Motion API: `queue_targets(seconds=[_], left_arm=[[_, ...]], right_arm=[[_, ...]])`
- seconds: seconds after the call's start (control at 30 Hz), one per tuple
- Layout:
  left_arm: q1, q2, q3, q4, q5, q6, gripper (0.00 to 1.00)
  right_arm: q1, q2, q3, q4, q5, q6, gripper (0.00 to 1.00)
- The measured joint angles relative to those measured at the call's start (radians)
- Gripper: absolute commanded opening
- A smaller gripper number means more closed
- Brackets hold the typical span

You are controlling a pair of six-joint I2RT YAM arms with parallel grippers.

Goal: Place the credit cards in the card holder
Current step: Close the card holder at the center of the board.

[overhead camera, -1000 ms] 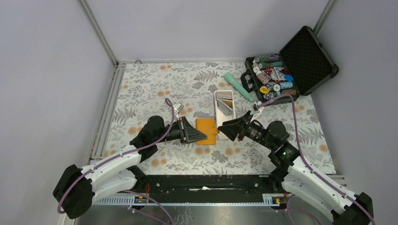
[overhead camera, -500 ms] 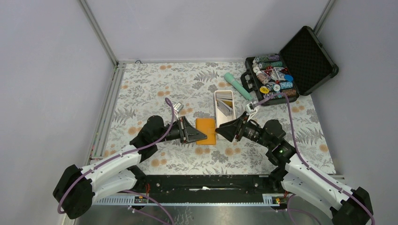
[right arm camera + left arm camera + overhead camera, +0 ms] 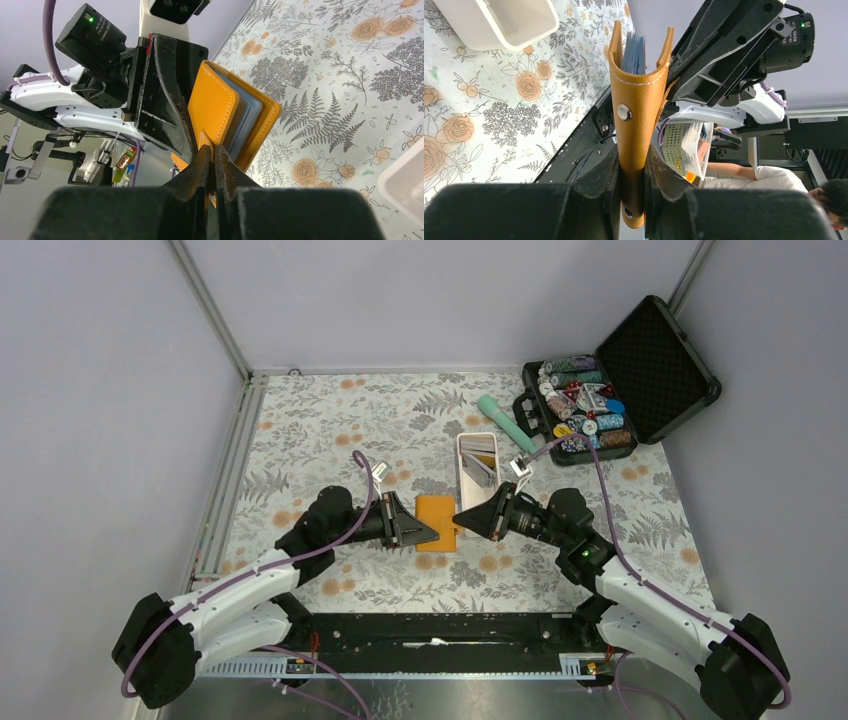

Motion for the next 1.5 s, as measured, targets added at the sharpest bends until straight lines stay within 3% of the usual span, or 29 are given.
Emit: queue_targets(seconds=[0.5,0.87,1.13,1.33,1.5], left_arm=[[-0.005,-0.002,0.03,-0.078,-0.056,0.064,0.0],[-0.002,0.018,0.029,-0.175,-0.113,0.082,0.0],[0.0,0.018,0.012,-0.134,-0.112,0.069,0.0],[0.0,0.016,-0.031,-0.028,-0.1,0.026,0.0],[0.0,0.016,-0.04,0.031,-0.088,0.006,0.0]], right_arm=[[0.0,0.02,0.05,-0.053,-0.012,-0.03,0.13],[0.0,-0.092,0.097,-0.143,0.019,-0.08,0.42],[0.0,-0.108,0.082,-0.192,0.072,-0.1,0.66],[0.0,-0.089,-0.008,-0.132,0.069,-0.061,0.67],[0.0,-0.055,-0.058,-0.023,0.025,-0.006,0.5]])
